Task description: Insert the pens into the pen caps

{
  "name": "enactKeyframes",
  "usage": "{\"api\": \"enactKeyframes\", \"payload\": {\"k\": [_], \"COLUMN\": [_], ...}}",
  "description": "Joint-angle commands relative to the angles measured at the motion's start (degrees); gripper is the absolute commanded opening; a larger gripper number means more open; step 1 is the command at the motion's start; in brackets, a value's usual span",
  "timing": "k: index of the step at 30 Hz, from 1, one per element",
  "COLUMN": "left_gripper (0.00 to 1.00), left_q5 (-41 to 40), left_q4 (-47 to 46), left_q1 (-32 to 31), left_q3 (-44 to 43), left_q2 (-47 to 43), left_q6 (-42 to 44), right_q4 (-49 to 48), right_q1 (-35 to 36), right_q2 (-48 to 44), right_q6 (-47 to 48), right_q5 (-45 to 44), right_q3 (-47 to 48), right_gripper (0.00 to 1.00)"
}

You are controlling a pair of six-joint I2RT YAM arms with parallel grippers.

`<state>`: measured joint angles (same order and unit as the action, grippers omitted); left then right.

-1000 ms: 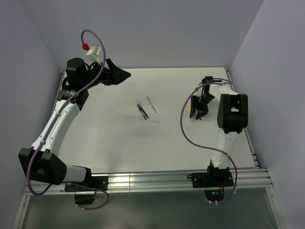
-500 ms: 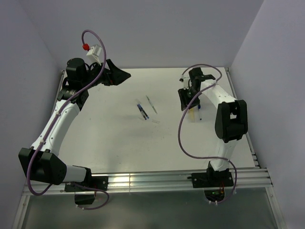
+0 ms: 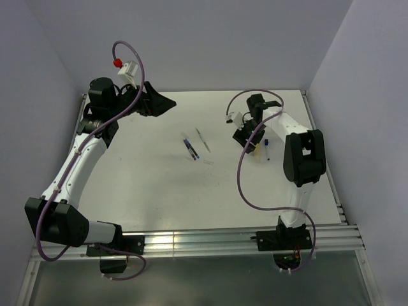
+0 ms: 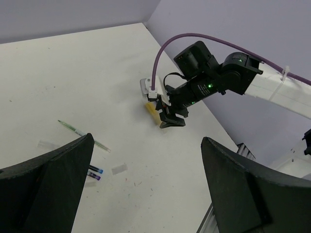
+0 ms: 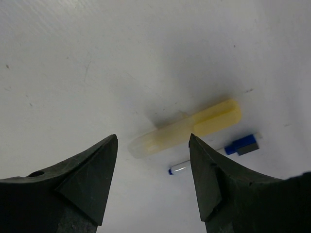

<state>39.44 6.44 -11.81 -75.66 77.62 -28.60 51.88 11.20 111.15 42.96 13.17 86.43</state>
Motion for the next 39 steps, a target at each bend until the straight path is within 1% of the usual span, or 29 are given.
{"api": "enactKeyframes", "payload": {"k": [1, 4, 7, 16, 27, 39], "left_gripper": [0.97, 0.97, 0.97, 0.97, 0.98, 0.98], "left_q5": [1.9, 1.5, 1.3, 1.3, 0.7, -0.3], "left_q4": [-3.0, -2.3, -1.9, -2.2, -1.2, -0.3], "left_q1": [-0.1, -0.1, -0.1, -0.1, -0.1, -0.1], "left_q3": [-1.4, -1.4, -1.4, -1.7, -1.4, -1.4], "left_q2": [-0.1, -0.2, -0.1, 0.3, -0.1, 0.0], "left_q6": [0.7, 1.4, 1.5, 0.9, 1.7, 2.3], "right_q4": [1.6, 3.8, 4.4, 3.8, 0.7, -0.7], "right_q1": [-1.0, -0.9, -0.9, -0.9, -1.0, -1.8], "right_q2": [1.4, 2.9, 4.0, 7.1, 7.6, 6.7], "right_q6": [16.0, 20.7, 22.9, 25.9, 30.7, 33.4], "right_q5": [3.1, 4.4, 4.1, -0.6, -7.1, -9.6], "right_q3": [3.3, 3.8, 3.5, 2.3, -1.7, -3.6], "right_gripper": [0.68, 0.68, 0.68, 0.67, 0.66, 0.66]}}
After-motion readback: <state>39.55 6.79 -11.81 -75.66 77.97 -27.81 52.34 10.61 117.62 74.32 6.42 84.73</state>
